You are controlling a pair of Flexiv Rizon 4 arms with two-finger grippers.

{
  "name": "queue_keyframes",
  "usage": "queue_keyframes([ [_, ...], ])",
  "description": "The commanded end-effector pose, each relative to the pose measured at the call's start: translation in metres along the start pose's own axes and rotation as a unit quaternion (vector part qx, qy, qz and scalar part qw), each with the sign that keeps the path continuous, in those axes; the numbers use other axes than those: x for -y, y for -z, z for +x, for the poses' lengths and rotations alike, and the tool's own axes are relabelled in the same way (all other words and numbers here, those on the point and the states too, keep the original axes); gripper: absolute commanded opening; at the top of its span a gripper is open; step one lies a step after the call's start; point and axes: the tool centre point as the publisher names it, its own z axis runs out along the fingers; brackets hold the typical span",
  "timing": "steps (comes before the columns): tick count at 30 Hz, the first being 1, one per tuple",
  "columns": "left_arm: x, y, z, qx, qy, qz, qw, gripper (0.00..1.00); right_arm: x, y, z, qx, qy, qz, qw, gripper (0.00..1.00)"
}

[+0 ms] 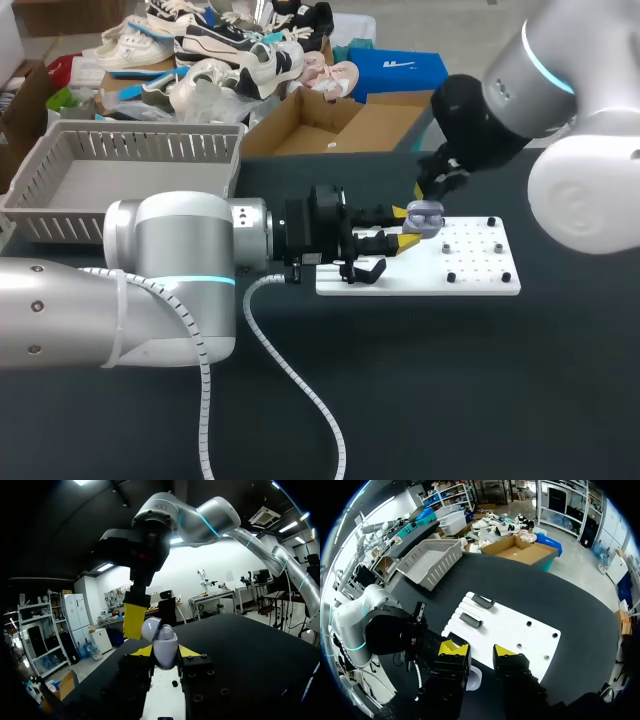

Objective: Pick up each earbud case from the left stands, insert the matching earbuds, close the lid, and place the case in the box.

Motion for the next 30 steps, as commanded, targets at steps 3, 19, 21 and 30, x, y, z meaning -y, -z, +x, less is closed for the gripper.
queue_keyframes([
  [3, 0.001, 0.0, 0.0, 0.001, -0.001, -0.004, 1.0, 0.0, -0.006, 0.007, 0.017, 0.017, -0.007, 0.009, 1.0, 0.26],
  [19, 0.001, 0.0, 0.0, 0.001, -0.001, -0.004, 1.0, 0.0, -0.002, 0.034, 0.032, 0.052, -0.037, 0.038, 0.997, 0.34],
  [21, 0.001, 0.0, 0.0, 0.001, -0.001, -0.004, 1.0, 0.0, 0.001, 0.037, 0.035, 0.056, -0.044, 0.042, 0.997, 0.39],
  [30, -0.038, 0.047, -0.002, -0.011, -0.02, -0.073, 0.997, 0.0, 0.007, 0.045, 0.044, 0.058, -0.067, 0.056, 0.994, 0.41],
])
